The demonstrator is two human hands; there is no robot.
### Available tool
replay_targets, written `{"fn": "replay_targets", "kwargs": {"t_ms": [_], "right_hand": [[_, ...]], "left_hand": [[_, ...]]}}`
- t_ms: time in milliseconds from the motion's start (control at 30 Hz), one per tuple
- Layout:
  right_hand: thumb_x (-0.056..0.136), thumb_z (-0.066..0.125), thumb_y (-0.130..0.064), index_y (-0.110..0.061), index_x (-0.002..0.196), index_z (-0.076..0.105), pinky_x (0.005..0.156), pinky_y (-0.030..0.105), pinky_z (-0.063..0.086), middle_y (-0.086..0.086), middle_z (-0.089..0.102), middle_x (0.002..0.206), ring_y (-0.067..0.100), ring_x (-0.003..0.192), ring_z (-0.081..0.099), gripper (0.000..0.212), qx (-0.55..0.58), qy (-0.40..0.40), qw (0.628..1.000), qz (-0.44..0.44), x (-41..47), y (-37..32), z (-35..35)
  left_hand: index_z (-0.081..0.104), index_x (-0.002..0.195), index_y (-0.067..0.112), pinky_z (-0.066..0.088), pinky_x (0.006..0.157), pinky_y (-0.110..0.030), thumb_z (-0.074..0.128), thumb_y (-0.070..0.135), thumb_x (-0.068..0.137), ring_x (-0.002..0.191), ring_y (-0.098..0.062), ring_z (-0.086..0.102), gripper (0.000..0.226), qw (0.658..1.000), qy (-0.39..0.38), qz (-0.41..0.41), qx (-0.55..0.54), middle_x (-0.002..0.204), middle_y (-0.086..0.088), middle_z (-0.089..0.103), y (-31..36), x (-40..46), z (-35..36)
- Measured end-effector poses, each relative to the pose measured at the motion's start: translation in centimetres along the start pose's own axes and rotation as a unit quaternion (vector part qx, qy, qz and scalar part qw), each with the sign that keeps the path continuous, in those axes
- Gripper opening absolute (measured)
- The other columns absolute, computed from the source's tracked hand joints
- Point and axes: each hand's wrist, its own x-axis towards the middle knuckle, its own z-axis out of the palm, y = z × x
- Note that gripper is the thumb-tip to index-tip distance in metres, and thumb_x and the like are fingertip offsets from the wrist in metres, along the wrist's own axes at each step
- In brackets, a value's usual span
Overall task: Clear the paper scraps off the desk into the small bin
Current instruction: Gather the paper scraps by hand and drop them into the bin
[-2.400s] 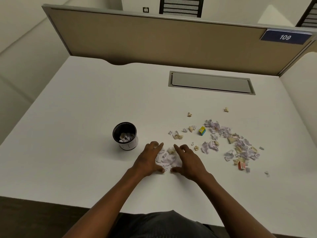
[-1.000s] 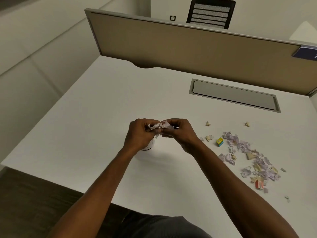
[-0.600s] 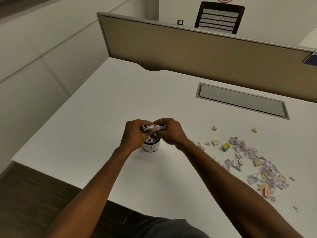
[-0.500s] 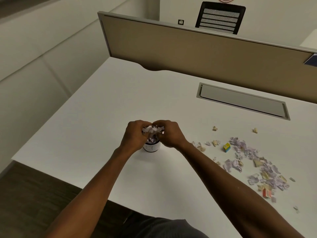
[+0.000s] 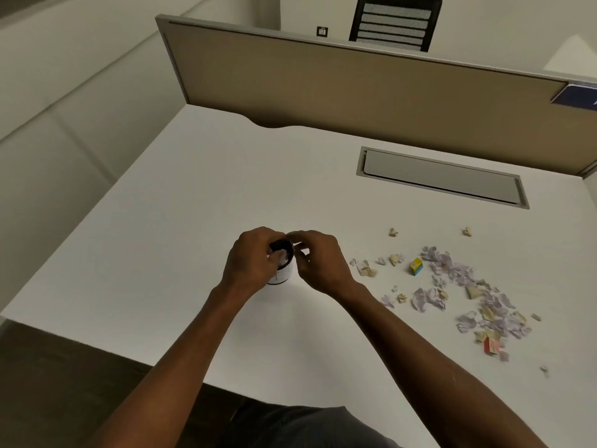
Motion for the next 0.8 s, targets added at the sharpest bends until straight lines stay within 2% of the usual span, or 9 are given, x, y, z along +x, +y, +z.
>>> {"fn": "replay_targets", "kwargs": {"t_ms": [67, 133, 233, 333, 433, 500, 567, 667, 800], "right_hand": [[0.088, 0.064, -0.006, -0.013, 0.116, 0.073, 0.081, 0.037, 0.061, 0.003, 0.076, 0.109, 0.015, 0.091, 0.072, 0.029, 0.027, 0.033, 0.999, 0.027, -1.5, 0.9, 0.2], [0.088, 0.067, -0.010, -0.015, 0.115, 0.072, 0.077, 0.035, 0.061, 0.000, 0.076, 0.107, 0.009, 0.090, 0.071, 0.028, 0.042, 0.055, 0.996, 0.061, -3.4, 2.2, 0.0], [0.086, 0.071, -0.014, -0.018, 0.113, 0.073, 0.074, 0.036, 0.061, -0.003, 0.076, 0.104, 0.008, 0.089, 0.070, 0.028, 0.035, 0.088, 0.988, 0.122, -6.5, 4.7, -1.1], [0.085, 0.072, -0.019, -0.019, 0.117, 0.071, 0.081, 0.037, 0.060, -0.003, 0.074, 0.109, 0.012, 0.097, 0.069, 0.032, -0.009, 0.162, 0.958, 0.236, -10.9, 9.2, -4.4], [0.086, 0.071, -0.021, -0.021, 0.126, 0.066, 0.095, 0.036, 0.051, 0.002, 0.068, 0.126, 0.022, 0.117, 0.062, 0.041, -0.086, 0.214, 0.921, 0.315, -14.1, 12.3, -7.0], [0.088, 0.068, -0.021, -0.019, 0.136, 0.059, 0.100, 0.039, 0.047, 0.007, 0.060, 0.138, 0.027, 0.131, 0.050, 0.049, -0.114, 0.204, 0.912, 0.336, -14.9, 13.5, -7.6], [0.091, 0.064, -0.020, -0.018, 0.145, 0.050, 0.106, 0.043, 0.045, 0.011, 0.049, 0.149, 0.029, 0.141, 0.039, 0.056, -0.111, 0.169, 0.909, 0.365, -15.1, 14.3, -7.6], [0.093, 0.060, -0.016, -0.017, 0.151, 0.039, 0.115, 0.046, 0.038, 0.012, 0.036, 0.158, 0.030, 0.148, 0.026, 0.062, -0.109, 0.102, 0.912, 0.382, -15.0, 14.4, -6.6], [0.096, 0.057, -0.015, -0.017, 0.152, 0.038, 0.115, 0.044, 0.037, 0.011, 0.033, 0.160, 0.029, 0.149, 0.025, 0.059, -0.114, 0.059, 0.918, 0.374, -15.6, 14.1, -5.6]], "left_hand": [[0.075, 0.109, 0.019, 0.058, 0.080, -0.027, 0.077, 0.020, 0.084, 0.085, -0.011, 0.068, 0.025, 0.999, 0.013, 0.026, -0.029, 0.098, 0.004, 0.075, 0.7, -0.7, 0.5], [0.075, 0.110, 0.018, 0.056, 0.075, -0.020, 0.079, 0.020, 0.084, 0.080, -0.006, 0.066, 0.027, 0.996, 0.007, 0.056, -0.062, 0.095, 0.006, 0.074, 1.5, -1.1, 1.4], [0.073, 0.114, 0.021, 0.057, 0.069, -0.017, 0.078, 0.023, 0.085, 0.085, -0.003, 0.067, 0.030, 0.989, -0.036, 0.057, -0.130, 0.106, 0.007, 0.073, 2.8, -1.4, 3.1], [0.072, 0.118, 0.022, 0.060, 0.079, -0.029, 0.077, 0.027, 0.086, 0.097, -0.007, 0.067, 0.033, 0.981, -0.116, 0.071, -0.141, 0.115, 0.005, 0.072, 5.2, -0.8, 7.4], [0.067, 0.128, 0.023, 0.053, 0.099, -0.039, 0.075, 0.032, 0.087, 0.121, -0.015, 0.060, 0.042, 0.974, -0.186, 0.067, -0.109, 0.132, 0.002, 0.066, 6.3, 0.1, 10.8], [0.060, 0.137, 0.023, 0.043, 0.112, -0.041, 0.072, 0.035, 0.090, 0.136, -0.019, 0.050, 0.050, 0.970, -0.227, 0.060, -0.063, 0.144, 0.001, 0.057, 5.7, 0.4, 12.0], [0.051, 0.145, 0.024, 0.032, 0.119, -0.035, 0.068, 0.037, 0.092, 0.143, -0.019, 0.040, 0.057, 0.968, -0.243, 0.061, -0.022, 0.152, 0.001, 0.048, 5.1, 0.7, 13.0], [0.040, 0.152, 0.026, 0.026, 0.119, -0.031, 0.066, 0.039, 0.094, 0.147, -0.018, 0.033, 0.065, 0.962, -0.267, 0.056, -0.002, 0.159, 0.002, 0.039, 4.5, 0.9, 13.9], [0.031, 0.156, 0.023, 0.024, 0.122, -0.032, 0.065, 0.038, 0.094, 0.152, -0.018, 0.024, 0.072, 0.951, -0.300, 0.080, 0.012, 0.162, 0.000, 0.034, 5.3, 0.2, 15.8]]}}
